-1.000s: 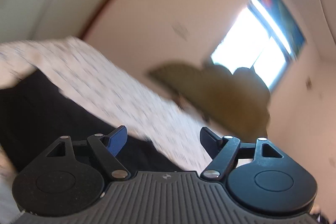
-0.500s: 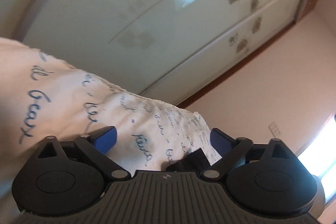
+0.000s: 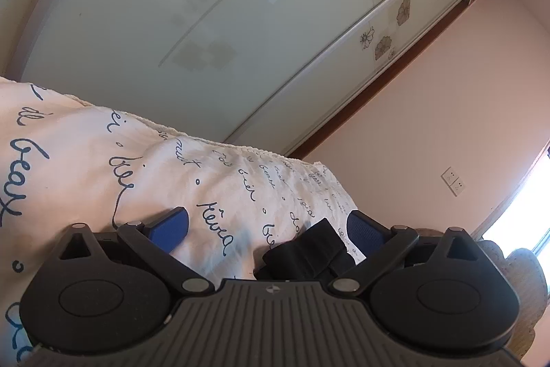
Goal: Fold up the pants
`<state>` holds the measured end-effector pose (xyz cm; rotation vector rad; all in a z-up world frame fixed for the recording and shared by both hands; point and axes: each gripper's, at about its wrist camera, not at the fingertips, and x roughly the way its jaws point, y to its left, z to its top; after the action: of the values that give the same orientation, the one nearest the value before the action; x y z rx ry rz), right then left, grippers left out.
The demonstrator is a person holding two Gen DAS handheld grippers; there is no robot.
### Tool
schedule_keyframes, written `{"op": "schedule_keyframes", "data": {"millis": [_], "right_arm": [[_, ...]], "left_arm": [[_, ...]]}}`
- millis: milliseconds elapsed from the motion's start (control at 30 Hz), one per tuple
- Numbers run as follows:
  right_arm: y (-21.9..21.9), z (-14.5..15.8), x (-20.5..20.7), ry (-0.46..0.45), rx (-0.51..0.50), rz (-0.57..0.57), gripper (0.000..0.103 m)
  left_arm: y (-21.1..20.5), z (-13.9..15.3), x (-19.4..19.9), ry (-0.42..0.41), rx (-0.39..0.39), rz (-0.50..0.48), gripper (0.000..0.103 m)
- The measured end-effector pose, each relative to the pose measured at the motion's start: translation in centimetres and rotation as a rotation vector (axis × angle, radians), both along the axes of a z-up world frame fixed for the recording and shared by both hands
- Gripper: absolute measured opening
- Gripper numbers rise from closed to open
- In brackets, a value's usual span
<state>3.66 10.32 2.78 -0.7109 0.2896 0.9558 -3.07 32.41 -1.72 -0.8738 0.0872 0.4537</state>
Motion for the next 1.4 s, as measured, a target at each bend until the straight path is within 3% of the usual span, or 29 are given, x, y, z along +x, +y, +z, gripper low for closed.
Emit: {"op": "schedule_keyframes", "data": {"millis": [100,167,333,533,833,1400], "right_arm": [[0.7,-0.1,-0.4,0.073,-0.002,0.058,0.096],[1.7,-1.1,-1.1,0.036,-0.047,0.062,0.096],[2.5,-1.2,-0.1,-0.061,-0.016,-0.04,0.096],[3.4,-1.5,0.0,-0.081,-0.044,-0.043,0.097],[2.8,-2.2,3.5,0.128,0.083,-0.112,0.103],[2.7,-2.3,3.7,0.148,0.096,-0.113,0.103]], "left_arm": [[0.1,-0.1,-0.1,-0.007,-0.008,-0.002,0.1],[0.0,-0.1,0.0,-0.007,-0.007,-0.005,0.101],[0.2,-0.2,-0.1,-0.014,-0.019,-0.009,0.101],[0.3,-0.2,-0.1,-0.017,-0.023,-0.009,0.102],[0.0,-0.2,0.2,0.004,-0.012,-0.01,0.102],[-0.5,-0.1,1.2,0.066,0.026,-0.003,0.102]]}}
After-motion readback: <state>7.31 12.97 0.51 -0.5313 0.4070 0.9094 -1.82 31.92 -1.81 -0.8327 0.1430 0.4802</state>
